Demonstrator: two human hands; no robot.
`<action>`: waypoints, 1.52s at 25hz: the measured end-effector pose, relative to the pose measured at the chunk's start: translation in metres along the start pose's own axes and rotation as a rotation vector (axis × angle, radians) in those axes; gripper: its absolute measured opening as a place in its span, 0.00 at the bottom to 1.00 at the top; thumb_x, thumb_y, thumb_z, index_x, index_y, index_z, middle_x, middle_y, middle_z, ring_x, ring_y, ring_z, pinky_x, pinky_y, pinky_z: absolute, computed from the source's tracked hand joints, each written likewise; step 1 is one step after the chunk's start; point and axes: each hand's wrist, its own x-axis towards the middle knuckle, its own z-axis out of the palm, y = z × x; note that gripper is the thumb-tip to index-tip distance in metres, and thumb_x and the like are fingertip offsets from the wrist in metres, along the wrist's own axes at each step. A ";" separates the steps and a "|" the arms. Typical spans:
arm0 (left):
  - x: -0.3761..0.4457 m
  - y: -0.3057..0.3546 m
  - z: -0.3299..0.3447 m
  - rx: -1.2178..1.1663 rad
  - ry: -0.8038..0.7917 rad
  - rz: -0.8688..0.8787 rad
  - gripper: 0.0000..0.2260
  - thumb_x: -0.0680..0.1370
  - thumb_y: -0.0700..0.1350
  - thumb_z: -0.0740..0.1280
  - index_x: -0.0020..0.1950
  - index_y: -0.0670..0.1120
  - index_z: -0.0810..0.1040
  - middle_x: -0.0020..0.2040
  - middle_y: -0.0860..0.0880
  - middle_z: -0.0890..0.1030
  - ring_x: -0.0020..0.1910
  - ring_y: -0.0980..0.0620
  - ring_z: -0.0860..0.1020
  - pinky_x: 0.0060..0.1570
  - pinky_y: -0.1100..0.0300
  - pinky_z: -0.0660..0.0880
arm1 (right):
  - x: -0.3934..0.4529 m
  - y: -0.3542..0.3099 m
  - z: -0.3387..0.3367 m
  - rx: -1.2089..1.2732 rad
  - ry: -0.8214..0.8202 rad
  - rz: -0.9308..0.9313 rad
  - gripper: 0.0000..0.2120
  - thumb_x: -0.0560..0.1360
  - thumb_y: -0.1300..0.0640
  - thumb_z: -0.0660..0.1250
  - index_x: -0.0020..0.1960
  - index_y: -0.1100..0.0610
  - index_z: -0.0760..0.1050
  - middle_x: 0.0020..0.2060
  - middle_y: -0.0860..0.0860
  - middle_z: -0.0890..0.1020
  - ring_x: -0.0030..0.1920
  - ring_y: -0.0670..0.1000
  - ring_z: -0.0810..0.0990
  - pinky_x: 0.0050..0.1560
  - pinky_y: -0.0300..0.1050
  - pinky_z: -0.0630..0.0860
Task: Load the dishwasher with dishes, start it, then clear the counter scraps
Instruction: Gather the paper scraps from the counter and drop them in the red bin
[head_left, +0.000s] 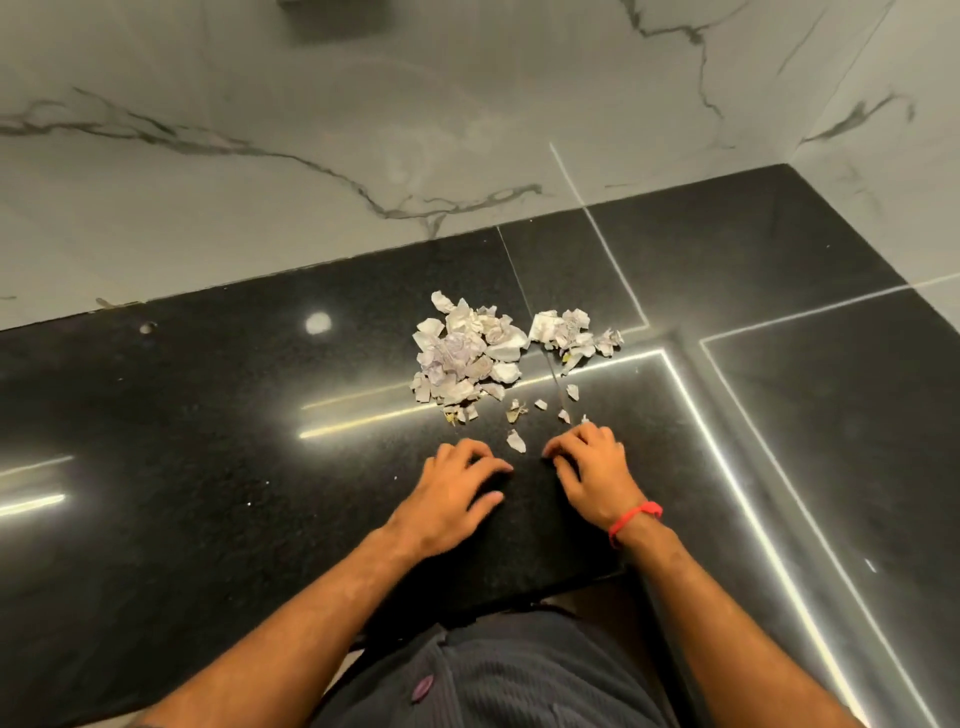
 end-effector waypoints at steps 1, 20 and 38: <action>0.009 0.006 0.001 0.062 -0.015 0.011 0.20 0.82 0.55 0.62 0.74 0.56 0.68 0.69 0.53 0.66 0.63 0.49 0.66 0.64 0.51 0.66 | 0.017 -0.007 0.004 0.009 -0.017 -0.003 0.10 0.73 0.54 0.62 0.50 0.49 0.80 0.47 0.50 0.76 0.51 0.54 0.72 0.48 0.47 0.64; 0.045 -0.054 -0.048 -0.087 0.381 -0.316 0.47 0.64 0.64 0.79 0.77 0.53 0.61 0.78 0.44 0.53 0.75 0.41 0.58 0.74 0.44 0.60 | 0.092 0.019 -0.042 -0.056 0.090 -0.007 0.44 0.68 0.33 0.71 0.77 0.47 0.59 0.76 0.56 0.59 0.76 0.58 0.58 0.77 0.58 0.56; 0.110 -0.043 -0.038 -0.358 0.334 -0.194 0.22 0.80 0.44 0.64 0.73 0.44 0.65 0.65 0.46 0.71 0.64 0.49 0.69 0.67 0.45 0.67 | 0.162 -0.028 0.021 -0.029 -0.024 -0.478 0.31 0.78 0.33 0.53 0.73 0.52 0.66 0.61 0.54 0.75 0.58 0.57 0.75 0.57 0.54 0.72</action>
